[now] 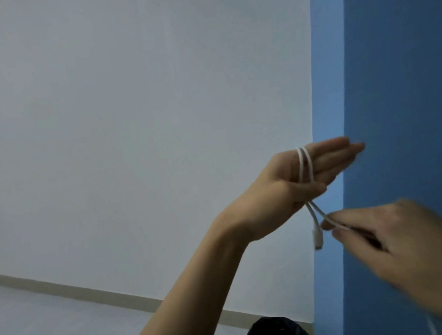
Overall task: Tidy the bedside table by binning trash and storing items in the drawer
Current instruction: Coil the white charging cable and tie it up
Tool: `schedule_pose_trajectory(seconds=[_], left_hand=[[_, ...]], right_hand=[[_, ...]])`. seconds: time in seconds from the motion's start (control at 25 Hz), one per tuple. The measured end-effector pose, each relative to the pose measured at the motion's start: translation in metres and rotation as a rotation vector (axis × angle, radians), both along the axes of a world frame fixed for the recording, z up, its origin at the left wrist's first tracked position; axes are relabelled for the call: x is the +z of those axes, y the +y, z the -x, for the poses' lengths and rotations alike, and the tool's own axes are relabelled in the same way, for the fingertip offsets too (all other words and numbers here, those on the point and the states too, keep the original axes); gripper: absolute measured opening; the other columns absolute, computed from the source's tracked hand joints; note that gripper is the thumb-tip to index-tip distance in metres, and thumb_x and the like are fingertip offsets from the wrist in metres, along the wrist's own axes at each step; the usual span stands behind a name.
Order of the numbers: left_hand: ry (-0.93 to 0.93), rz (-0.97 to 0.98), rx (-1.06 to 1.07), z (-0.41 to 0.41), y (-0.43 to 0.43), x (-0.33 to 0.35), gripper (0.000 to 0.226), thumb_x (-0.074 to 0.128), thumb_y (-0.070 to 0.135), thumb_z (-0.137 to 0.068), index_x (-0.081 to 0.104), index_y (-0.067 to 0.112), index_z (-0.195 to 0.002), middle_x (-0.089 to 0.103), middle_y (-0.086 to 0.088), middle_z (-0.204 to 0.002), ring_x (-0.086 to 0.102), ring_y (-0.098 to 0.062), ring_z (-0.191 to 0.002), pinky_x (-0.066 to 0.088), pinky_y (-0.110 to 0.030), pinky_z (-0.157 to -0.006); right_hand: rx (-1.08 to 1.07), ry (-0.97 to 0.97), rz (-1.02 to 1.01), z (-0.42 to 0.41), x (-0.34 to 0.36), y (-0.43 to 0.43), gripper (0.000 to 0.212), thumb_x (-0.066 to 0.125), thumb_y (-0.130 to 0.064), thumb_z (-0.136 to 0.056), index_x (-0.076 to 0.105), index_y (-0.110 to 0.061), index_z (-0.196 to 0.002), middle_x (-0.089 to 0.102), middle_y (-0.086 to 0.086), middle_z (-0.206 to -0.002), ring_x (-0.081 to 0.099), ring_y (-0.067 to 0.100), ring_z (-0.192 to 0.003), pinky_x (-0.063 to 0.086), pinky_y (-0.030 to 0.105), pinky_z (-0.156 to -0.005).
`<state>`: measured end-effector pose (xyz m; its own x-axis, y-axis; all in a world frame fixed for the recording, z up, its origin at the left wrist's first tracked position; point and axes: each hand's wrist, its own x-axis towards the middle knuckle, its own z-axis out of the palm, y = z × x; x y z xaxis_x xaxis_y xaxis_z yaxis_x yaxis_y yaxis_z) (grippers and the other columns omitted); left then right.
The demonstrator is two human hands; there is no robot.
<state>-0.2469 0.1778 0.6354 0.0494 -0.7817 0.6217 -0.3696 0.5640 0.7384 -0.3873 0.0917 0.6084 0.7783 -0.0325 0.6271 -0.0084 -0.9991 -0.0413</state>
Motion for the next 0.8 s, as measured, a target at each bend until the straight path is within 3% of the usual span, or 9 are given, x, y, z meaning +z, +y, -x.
schedule_pose_trajectory(seconds=[0.08, 0.2, 0.28, 0.36, 0.48, 0.6, 0.64, 0.72, 0.8], left_hand=[[-0.144, -0.1, 0.04, -0.001, -0.002, -0.004, 0.051, 0.027, -0.023, -0.089, 0.031, -0.008, -0.138, 0.041, -0.028, -0.142, 0.044, -0.028, -0.131, 0.035, -0.029, -0.11], [-0.17, -0.17, 0.051, 0.006, -0.002, -0.008, 0.031, 0.025, 0.0, -0.099, 0.049, -0.011, -0.115, 0.06, -0.023, -0.1, 0.057, -0.027, -0.091, 0.045, -0.019, -0.086], [-0.235, -0.158, -0.028, 0.013, -0.003, -0.01, 0.039, 0.016, 0.011, -0.099, 0.052, -0.005, -0.096, 0.049, -0.01, -0.072, 0.046, -0.019, -0.066, 0.042, -0.02, -0.07], [-0.203, -0.194, -0.114, 0.014, -0.003, -0.007, 0.037, 0.019, 0.01, -0.096, 0.05, -0.005, -0.108, 0.04, -0.003, -0.064, 0.038, -0.008, -0.056, 0.04, -0.021, -0.068], [-0.078, -0.203, -0.305, 0.009, -0.004, -0.009, 0.033, 0.022, -0.003, -0.093, 0.049, -0.007, -0.112, 0.063, -0.003, -0.076, 0.063, -0.013, -0.066, 0.048, -0.029, -0.08], [0.021, -0.202, -0.456, 0.015, -0.007, -0.003, 0.027, 0.025, 0.002, -0.093, 0.048, 0.009, -0.081, 0.057, -0.043, -0.101, 0.058, -0.059, -0.095, 0.033, -0.054, -0.101], [0.04, -0.194, -0.493, 0.018, -0.008, -0.001, 0.023, 0.028, 0.009, -0.092, 0.046, 0.011, -0.079, 0.059, -0.042, -0.1, 0.06, -0.056, -0.094, 0.029, -0.056, -0.101], [0.1, -0.147, -0.538, 0.021, -0.01, -0.001, 0.026, 0.03, 0.025, -0.088, 0.052, 0.012, -0.085, 0.07, -0.011, -0.075, 0.066, -0.02, -0.064, 0.027, -0.056, -0.094], [0.18, -0.134, -0.58, 0.021, -0.011, -0.002, 0.039, 0.029, 0.036, -0.088, 0.059, 0.011, -0.094, 0.051, 0.008, -0.057, 0.038, -0.005, -0.043, 0.035, -0.05, -0.089]], right_hand=[[-0.048, -0.143, 0.164, 0.012, 0.015, -0.004, 0.031, 0.048, -0.045, -0.075, 0.063, -0.025, -0.057, 0.025, -0.011, -0.032, 0.023, -0.001, -0.028, 0.031, 0.015, -0.044], [0.028, -0.187, 0.241, 0.024, 0.038, -0.007, 0.024, 0.056, -0.049, -0.071, 0.062, -0.031, -0.057, 0.037, -0.025, -0.037, 0.033, -0.005, -0.034, 0.033, 0.017, -0.041], [0.077, -0.199, 0.287, 0.026, 0.054, -0.01, 0.025, 0.056, -0.052, -0.073, 0.064, -0.03, -0.064, 0.041, -0.03, -0.044, 0.046, 0.005, -0.046, 0.035, 0.02, -0.045], [0.102, -0.285, 0.252, 0.021, 0.062, -0.016, 0.023, 0.058, -0.05, -0.072, 0.066, -0.029, -0.068, 0.045, -0.025, -0.043, 0.049, 0.011, -0.053, 0.036, 0.021, -0.046], [0.278, -0.329, -0.034, 0.008, 0.06, -0.022, 0.019, 0.065, -0.048, -0.068, 0.069, -0.03, -0.07, 0.062, -0.003, -0.054, 0.054, 0.016, -0.05, 0.043, 0.02, -0.047], [0.444, -0.333, -0.287, -0.005, 0.058, -0.028, 0.02, 0.07, -0.045, -0.065, 0.068, -0.026, -0.068, 0.063, 0.001, -0.055, 0.048, 0.011, -0.045, 0.04, 0.01, -0.046], [0.492, -0.341, -0.362, -0.009, 0.057, -0.031, 0.019, 0.073, -0.042, -0.063, 0.068, -0.024, -0.066, 0.063, -0.002, -0.053, 0.047, 0.008, -0.045, 0.04, 0.009, -0.047], [0.521, -0.378, -0.487, -0.016, 0.05, -0.034, 0.022, 0.072, -0.048, -0.063, 0.069, -0.027, -0.066, 0.061, 0.006, -0.056, 0.05, 0.008, -0.051, 0.044, 0.015, -0.048], [0.485, -0.433, -0.59, -0.025, 0.041, -0.036, 0.019, 0.069, -0.048, -0.066, 0.068, -0.029, -0.064, 0.06, 0.025, -0.07, 0.053, 0.024, -0.06, 0.047, 0.027, -0.045]])
